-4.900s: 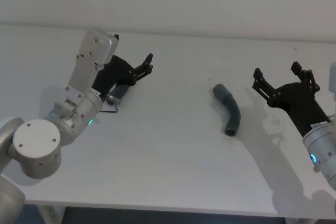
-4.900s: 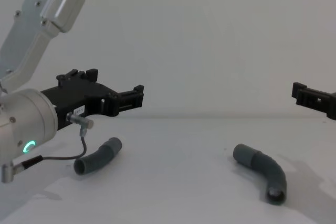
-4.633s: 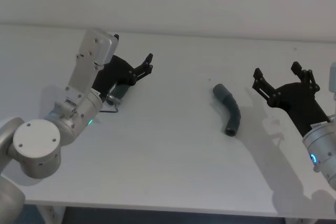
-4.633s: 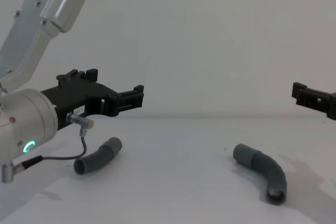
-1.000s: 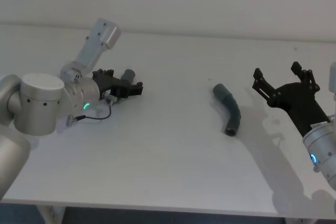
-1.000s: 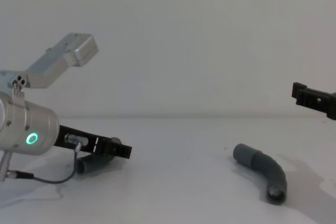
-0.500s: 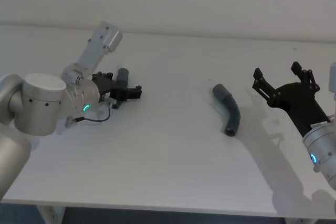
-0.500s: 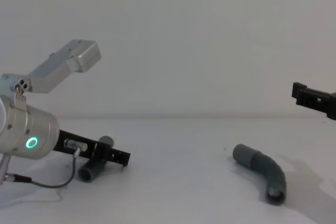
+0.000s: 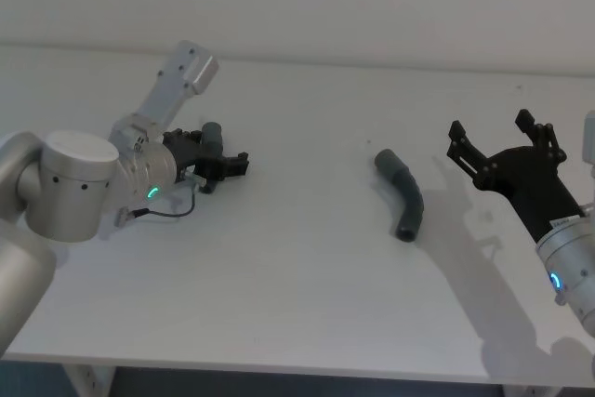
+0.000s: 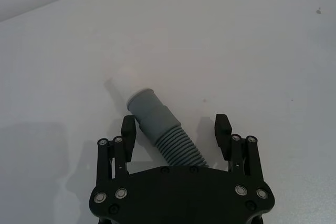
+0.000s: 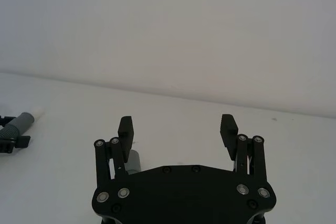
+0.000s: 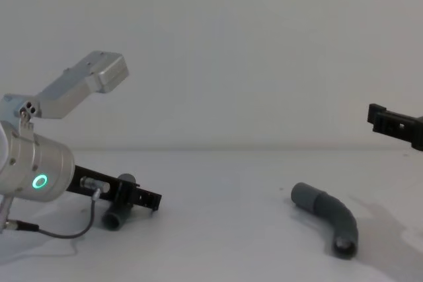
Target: Use both hands to pick up one end of the pipe from the table, align the ends, and insert them.
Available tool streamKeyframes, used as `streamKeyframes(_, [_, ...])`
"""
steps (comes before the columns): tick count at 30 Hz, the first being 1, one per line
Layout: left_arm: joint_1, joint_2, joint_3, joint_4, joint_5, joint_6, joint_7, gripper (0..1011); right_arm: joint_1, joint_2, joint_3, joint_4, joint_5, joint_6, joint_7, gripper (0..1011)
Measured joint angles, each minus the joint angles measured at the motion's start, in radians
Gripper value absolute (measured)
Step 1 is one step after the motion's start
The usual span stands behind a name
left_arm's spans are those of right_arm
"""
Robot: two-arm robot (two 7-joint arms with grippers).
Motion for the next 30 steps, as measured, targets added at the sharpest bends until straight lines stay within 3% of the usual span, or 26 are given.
streamKeyframes(30, [0.002, 0.0, 0.0, 0.0, 0.007, 0.002, 0.002, 736, 0.0, 0.0, 0.0, 0.0, 0.0, 0.0, 0.0, 1004])
